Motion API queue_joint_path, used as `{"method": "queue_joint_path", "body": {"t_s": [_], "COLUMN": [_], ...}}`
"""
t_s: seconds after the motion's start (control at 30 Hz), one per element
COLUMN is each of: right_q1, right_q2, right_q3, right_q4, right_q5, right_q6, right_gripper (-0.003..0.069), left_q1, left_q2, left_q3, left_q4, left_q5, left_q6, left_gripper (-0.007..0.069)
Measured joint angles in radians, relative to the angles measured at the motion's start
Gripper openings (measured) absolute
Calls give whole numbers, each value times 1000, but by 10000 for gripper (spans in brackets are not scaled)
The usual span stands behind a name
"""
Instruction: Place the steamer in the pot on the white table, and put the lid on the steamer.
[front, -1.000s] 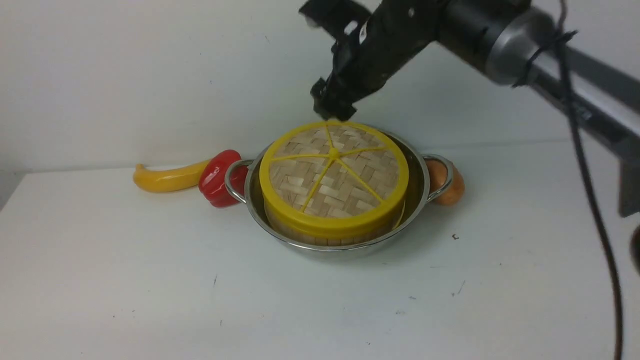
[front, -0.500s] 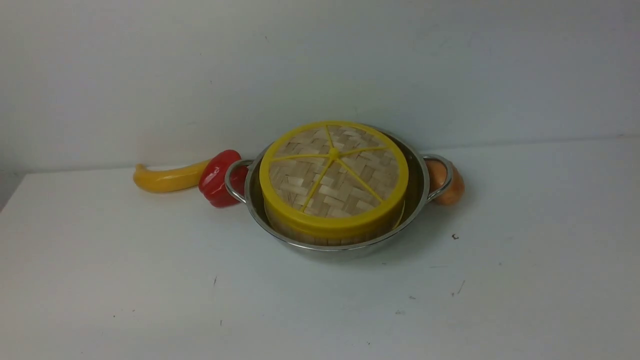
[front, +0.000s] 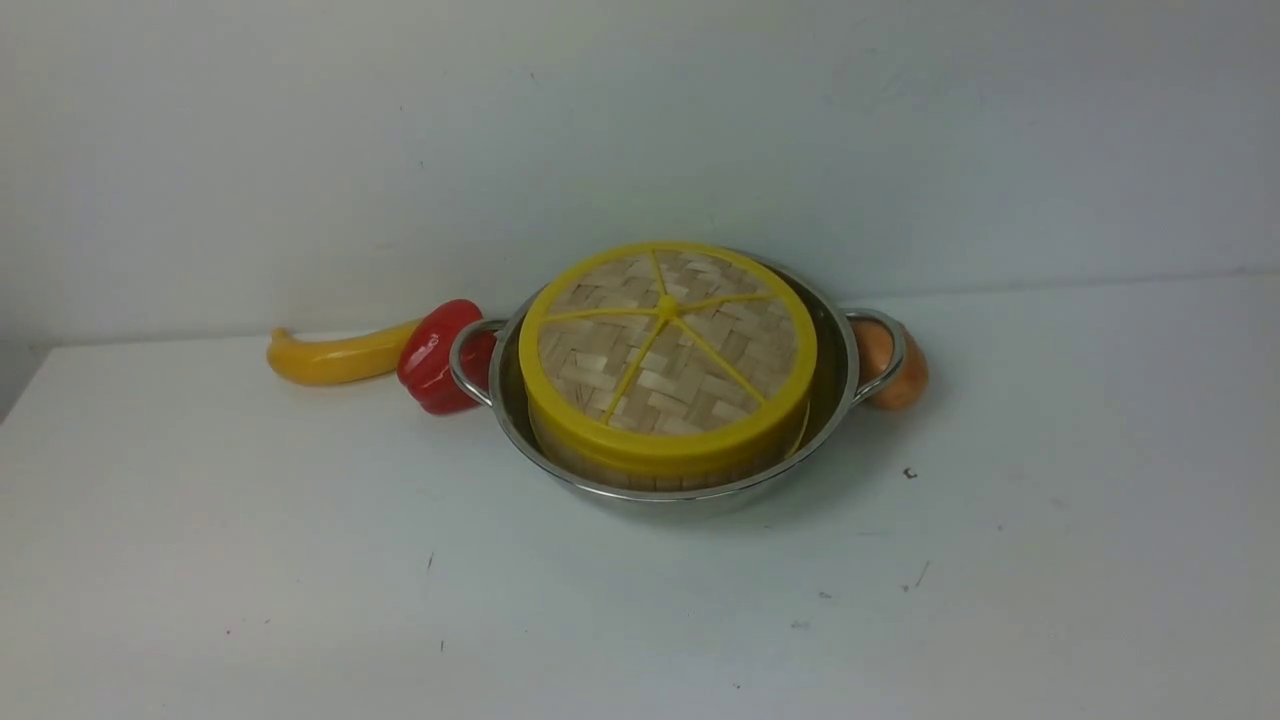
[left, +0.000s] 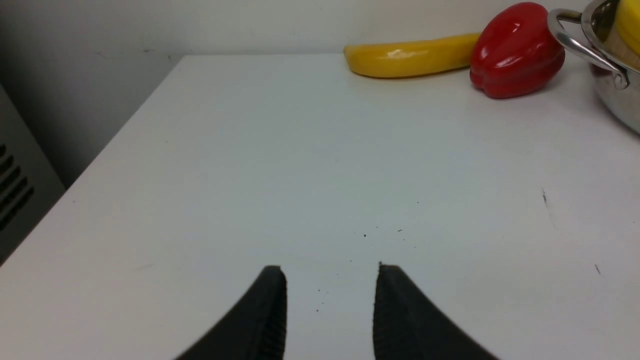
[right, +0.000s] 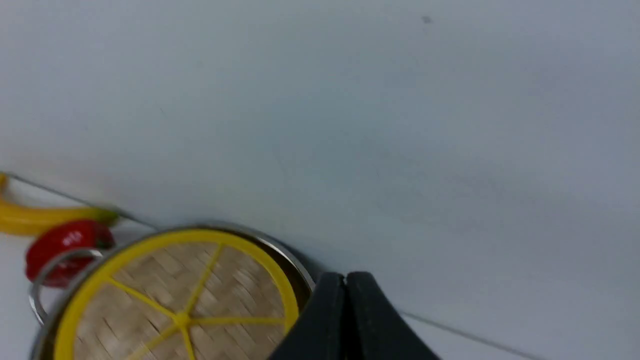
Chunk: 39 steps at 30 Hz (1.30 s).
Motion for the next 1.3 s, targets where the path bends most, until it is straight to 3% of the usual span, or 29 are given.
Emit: {"method": "queue_joint_path", "body": {"t_s": [0.17, 0.2, 0.23, 0.37, 0.53, 0.67, 0.8, 1.03, 1.3], "right_q1": [-60, -60, -114, -227, -436, -518, -539, -539, -539], "right_q2": [-400, -416, -560, -779, -1126, -1317, -1482, -1699, -1716], "right_q3": [646, 670, 884, 1205, 1638, 1824, 1954, 2083, 2111], "right_q4": [-22, -23, -24, -35, -96, -182, -204, -167, -139], "right_q5": [-301, -313, -399, -521, -817, -971, -1042, -1031, -895], "right_q6": [150, 150, 211, 302, 368, 371, 373, 374, 376], "right_gripper": [27, 28, 32, 43, 57, 65, 74, 85, 99], "left_q1": [0, 0, 0, 0, 0, 0, 0, 0, 0], "left_q2": [0, 0, 0, 0, 0, 0, 0, 0, 0], "left_q3": [0, 0, 0, 0, 0, 0, 0, 0, 0], "left_q4": [0, 0, 0, 0, 0, 0, 0, 0, 0], "left_q5": [0, 0, 0, 0, 0, 0, 0, 0, 0], "left_q6": [0, 0, 0, 0, 0, 0, 0, 0, 0], "left_gripper": [241, 241, 241, 241, 241, 241, 241, 241, 241]}}
